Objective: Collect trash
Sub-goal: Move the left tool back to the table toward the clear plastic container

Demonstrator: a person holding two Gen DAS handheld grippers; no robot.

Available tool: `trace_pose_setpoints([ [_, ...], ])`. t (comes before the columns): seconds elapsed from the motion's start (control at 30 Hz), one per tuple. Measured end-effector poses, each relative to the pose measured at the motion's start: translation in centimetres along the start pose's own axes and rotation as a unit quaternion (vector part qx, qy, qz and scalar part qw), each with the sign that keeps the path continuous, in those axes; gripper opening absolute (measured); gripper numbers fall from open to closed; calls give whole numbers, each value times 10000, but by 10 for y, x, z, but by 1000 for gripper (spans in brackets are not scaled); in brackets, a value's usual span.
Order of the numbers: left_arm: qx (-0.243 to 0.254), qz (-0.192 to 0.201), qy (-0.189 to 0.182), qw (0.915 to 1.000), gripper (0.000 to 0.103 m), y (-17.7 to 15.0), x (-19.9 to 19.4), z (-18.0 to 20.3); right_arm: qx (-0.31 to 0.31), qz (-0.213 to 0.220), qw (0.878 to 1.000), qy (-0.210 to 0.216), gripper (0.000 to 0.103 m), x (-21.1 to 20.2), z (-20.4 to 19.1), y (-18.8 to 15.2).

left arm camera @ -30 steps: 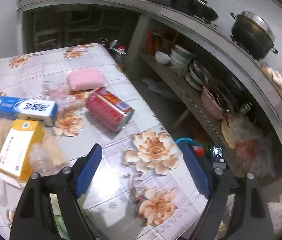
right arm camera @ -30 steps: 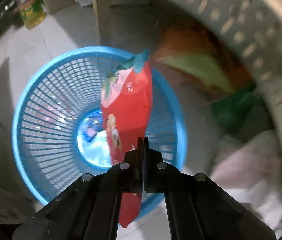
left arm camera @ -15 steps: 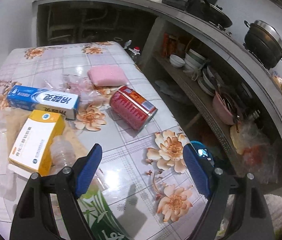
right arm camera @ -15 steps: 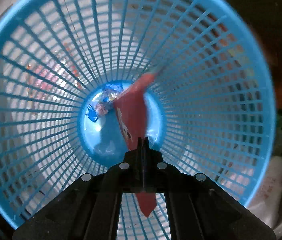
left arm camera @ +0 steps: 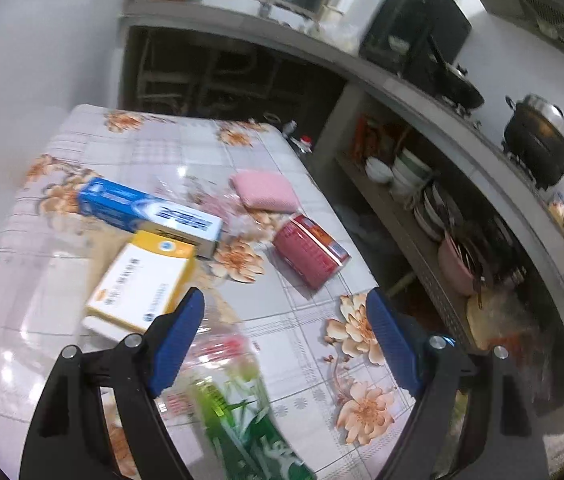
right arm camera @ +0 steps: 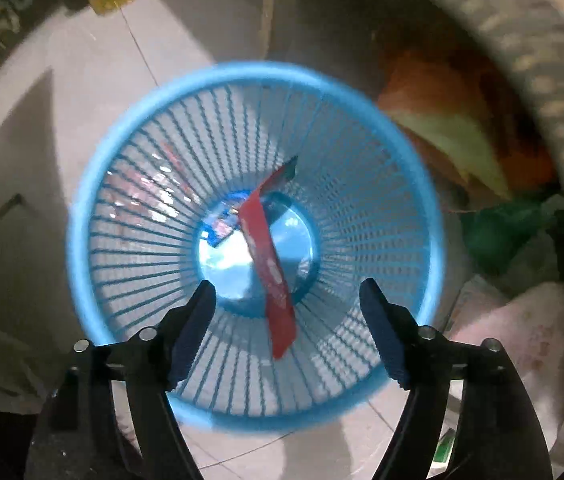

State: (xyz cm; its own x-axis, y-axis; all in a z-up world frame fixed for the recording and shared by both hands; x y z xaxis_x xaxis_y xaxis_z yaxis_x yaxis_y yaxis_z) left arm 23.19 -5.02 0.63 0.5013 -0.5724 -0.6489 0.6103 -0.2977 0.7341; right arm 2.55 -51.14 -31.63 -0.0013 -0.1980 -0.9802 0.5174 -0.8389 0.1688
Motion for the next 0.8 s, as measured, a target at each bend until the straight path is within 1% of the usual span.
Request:
trace_pose_setpoints([
  [0.1, -163, 161, 172, 9996, 81, -3, -21, -16, 132, 341, 9986, 391, 73, -49, 0, -11],
  [0.17, -271, 235, 280, 9990, 81, -7, -33, -27, 213, 532, 9964, 628, 73, -72, -5, -19],
  [0.27, -463, 305, 398, 9977, 81, -17, -45, -45, 322, 838, 9902, 1067, 73, -119, -5, -29],
  [0.3, -512, 302, 425, 9973, 81, -20, -47, -49, 352, 940, 9867, 1281, 73, -139, -8, -34],
  [0.37, -578, 294, 469, 9968, 81, -28, -49, -58, 344, 1080, 9806, 1602, 73, -166, -17, -47],
  [0.4, -598, 287, 484, 9966, 81, -31, -49, -61, 284, 1172, 9757, 1831, 73, -187, -23, -52],
  [0.43, -611, 256, 486, 9966, 81, -35, -49, -65, 222, 1229, 9724, 1972, 73, -197, -31, -55],
  [0.5, -530, 161, 413, 9976, 81, -42, -44, -68, 18, 1406, 9621, 2335, 76, -234, -48, -64],
  [0.53, -468, 93, 395, 9981, 82, -44, -41, -68, -80, 1445, 9572, 2509, 79, -247, -55, -66],
  [0.57, -398, 29, 387, 9985, 83, -46, -38, -69, -218, 1459, 9491, 2782, 81, -265, -66, -72],
  [0.6, -316, -13, 393, 9987, 85, -48, -35, -69, -290, 1455, 9448, 2921, 82, -273, -74, -76],
  [0.63, -202, -46, 427, 9989, 87, -48, -32, -70, -484, 1440, 9361, 3172, 83, -291, -89, -83],
  [0.7, 57, -130, 409, 9991, 91, -46, -23, -71, -767, 1455, 9236, 3464, 84, -316, -111, -94],
  [0.8, 248, -250, 385, 9986, 91, -41, -8, -76, -1065, 1440, 9113, 3707, 86, -326, -138, -106],
])
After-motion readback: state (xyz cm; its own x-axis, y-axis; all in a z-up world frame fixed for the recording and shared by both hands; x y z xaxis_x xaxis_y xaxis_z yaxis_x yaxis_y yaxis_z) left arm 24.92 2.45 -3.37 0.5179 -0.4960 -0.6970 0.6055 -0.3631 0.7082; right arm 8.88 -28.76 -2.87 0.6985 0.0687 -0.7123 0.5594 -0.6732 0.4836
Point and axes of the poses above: each gripper's, at about its wrist camera, not at the fingertips, and x roughly the way its jaws point, z to its right, y to its top, the point moved 8 cm from there along x, roughly the way its jaws point, and after that the axes turned 13 degrees about x, right-handed, at the moved point
